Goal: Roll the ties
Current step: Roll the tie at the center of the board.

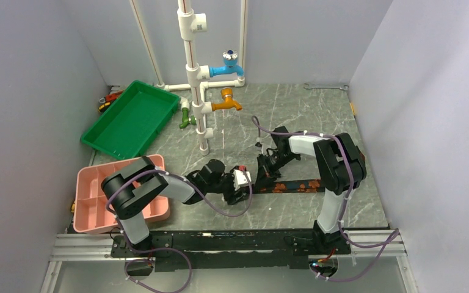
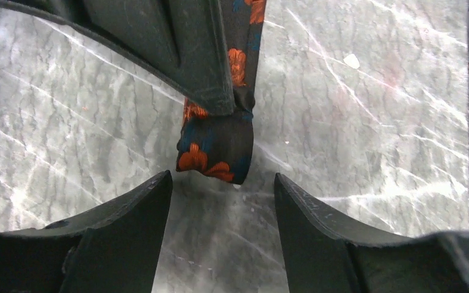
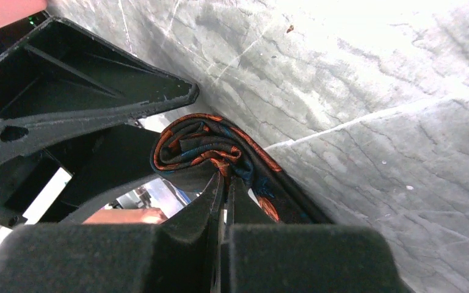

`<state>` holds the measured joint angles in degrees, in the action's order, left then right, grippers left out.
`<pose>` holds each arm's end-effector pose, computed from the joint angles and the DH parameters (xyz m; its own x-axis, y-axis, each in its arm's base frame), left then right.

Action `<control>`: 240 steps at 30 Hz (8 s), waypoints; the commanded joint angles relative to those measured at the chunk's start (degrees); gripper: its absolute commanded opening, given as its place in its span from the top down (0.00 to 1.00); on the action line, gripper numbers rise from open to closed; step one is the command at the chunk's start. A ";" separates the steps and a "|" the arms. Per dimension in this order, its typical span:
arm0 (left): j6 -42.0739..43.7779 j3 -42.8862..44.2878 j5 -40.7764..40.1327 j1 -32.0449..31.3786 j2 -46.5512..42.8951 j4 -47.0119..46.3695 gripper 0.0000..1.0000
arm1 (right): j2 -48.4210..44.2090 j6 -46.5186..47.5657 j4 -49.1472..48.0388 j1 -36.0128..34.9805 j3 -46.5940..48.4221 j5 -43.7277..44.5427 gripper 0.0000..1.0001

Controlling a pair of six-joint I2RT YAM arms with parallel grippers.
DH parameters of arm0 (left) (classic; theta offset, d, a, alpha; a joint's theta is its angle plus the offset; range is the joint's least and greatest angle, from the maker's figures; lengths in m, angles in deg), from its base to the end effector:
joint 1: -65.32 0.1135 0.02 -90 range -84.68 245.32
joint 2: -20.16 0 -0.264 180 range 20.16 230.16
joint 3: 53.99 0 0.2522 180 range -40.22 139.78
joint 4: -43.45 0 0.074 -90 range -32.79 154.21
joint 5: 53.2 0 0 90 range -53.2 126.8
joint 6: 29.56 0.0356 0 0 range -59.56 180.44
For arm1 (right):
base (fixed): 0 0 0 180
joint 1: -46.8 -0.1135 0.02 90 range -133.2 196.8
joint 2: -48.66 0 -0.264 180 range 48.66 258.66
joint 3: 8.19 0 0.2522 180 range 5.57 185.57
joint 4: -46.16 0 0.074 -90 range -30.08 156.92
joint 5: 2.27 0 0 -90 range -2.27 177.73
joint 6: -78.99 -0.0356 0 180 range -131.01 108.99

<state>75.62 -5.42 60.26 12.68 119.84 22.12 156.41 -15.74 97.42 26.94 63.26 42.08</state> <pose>0.1801 -0.2592 0.1245 -0.0450 0.4548 -0.8894 0.9850 0.1688 0.0364 0.2810 0.1286 0.1168 -0.9584 -0.2849 0.0165 -0.1877 0.6729 0.7155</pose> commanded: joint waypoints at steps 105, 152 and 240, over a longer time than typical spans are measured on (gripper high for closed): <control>4.57 9.42 -7.62 4.87 3.42 31.56 0.93 | -15.69 22.88 22.62 35.01 15.84 -1.66 0.43; 1.88 7.62 -0.70 5.97 4.28 29.60 0.86 | 8.03 -20.30 -34.70 -3.99 -5.87 -1.24 1.00; 7.83 0.91 17.38 13.90 11.04 -13.05 0.16 | 24.25 12.09 0.76 -0.16 18.78 -2.89 1.00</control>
<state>81.41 -7.19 76.70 26.52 126.92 6.95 176.28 -12.70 99.78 28.08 81.07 24.38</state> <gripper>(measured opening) 0.874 0.006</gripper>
